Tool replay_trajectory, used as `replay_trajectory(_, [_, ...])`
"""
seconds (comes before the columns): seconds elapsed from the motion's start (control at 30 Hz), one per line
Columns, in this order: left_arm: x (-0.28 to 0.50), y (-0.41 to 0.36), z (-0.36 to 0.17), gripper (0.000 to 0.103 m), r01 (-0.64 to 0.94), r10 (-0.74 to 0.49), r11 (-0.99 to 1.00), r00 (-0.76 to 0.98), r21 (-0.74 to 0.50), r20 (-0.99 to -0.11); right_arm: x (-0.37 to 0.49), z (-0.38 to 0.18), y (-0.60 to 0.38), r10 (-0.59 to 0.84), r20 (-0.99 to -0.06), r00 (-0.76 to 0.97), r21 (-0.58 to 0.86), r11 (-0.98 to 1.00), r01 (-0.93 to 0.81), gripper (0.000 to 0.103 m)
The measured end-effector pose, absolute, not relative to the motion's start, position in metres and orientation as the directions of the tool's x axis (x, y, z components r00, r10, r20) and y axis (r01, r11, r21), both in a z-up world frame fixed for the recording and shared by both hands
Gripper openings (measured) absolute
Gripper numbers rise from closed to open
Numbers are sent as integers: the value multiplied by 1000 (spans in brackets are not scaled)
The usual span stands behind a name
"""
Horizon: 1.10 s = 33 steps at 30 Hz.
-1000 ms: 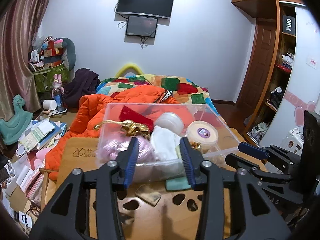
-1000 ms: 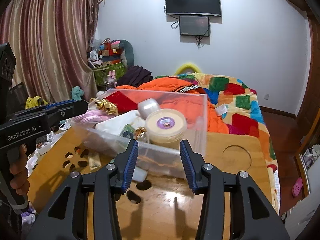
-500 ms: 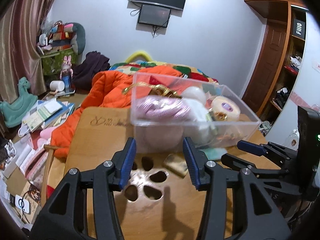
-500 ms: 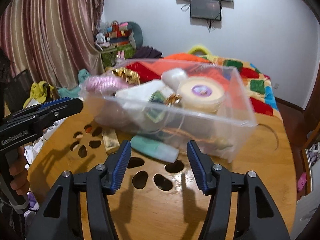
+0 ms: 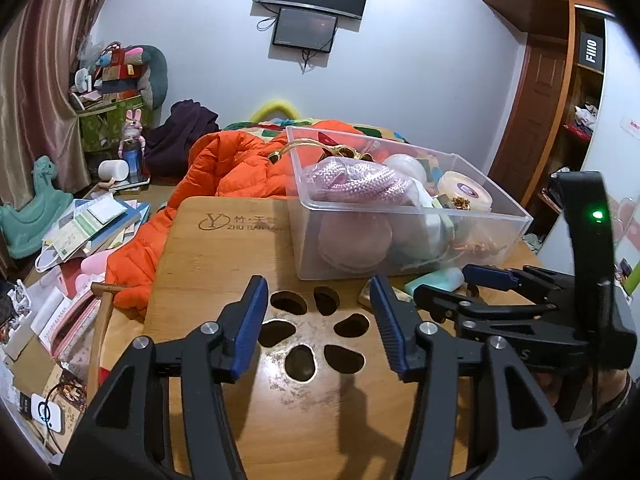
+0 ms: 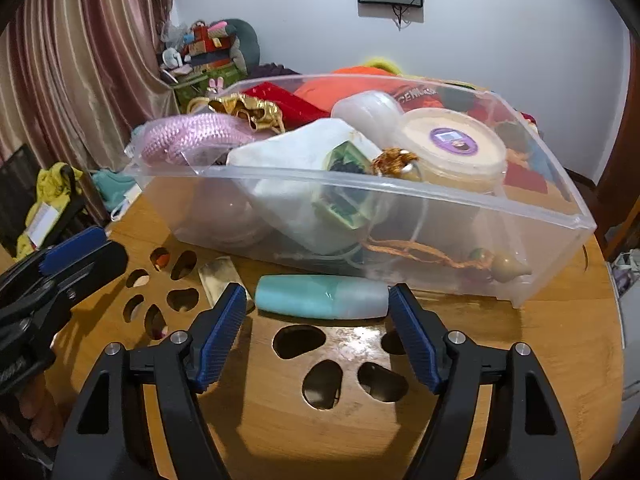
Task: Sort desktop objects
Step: 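Withdraw both tools and move the right tool to the teal bottle while the left approaches the gold bar, then grasp the teal bottle with the right tool while the left tool grasps the gold bar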
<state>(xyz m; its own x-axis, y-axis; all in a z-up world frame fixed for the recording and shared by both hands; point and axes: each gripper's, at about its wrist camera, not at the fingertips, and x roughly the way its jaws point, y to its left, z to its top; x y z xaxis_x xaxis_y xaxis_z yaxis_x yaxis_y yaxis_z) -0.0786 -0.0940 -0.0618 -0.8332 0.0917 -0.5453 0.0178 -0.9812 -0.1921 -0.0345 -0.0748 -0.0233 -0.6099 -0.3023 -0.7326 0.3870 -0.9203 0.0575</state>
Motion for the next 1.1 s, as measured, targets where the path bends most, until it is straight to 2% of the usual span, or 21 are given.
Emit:
replay_trajectory(0.13, [-78, -94, -63, 53, 7, 106, -979, -832, -202, -545, -38, -26, -70, -315, -743, -591, 94, -922, 375, 71])
replay_trajectory(0.47, [-76, -80, -62, 56, -19, 117, -984, -824, -179, -554, -42, -25, -70, -324, -751, -576, 79, -909, 408, 73])
replay_trajectory(0.57, [-76, -75, -63, 57, -24, 112, -987, -819, -161, -563, -39, -27, -72, -298, -759, -579, 22, -901, 433, 73])
replay_trajectory(0.73, [-78, -67, -63, 57, -33, 112, -989, -812, -145, -573, -42, -24, -64, -303, -751, -586, 39, -907, 419, 50])
replay_trajectory(0.87, [-83, -58, -63, 57, -52, 104, -993, -801, -104, -589, -43, -24, -56, -336, -744, -577, 71, -899, 432, 42])
replay_trajectory(0.93, [-88, -54, -64, 57, -63, 105, -994, -793, -91, -600, -40, -24, -53, -340, -743, -576, 64, -894, 444, 33])
replay_trajectory(1.1, [-104, -43, -65, 57, -92, 105, -994, -768, -54, -632, -26, -18, -41, -388, -737, -553, 71, -858, 508, 33])
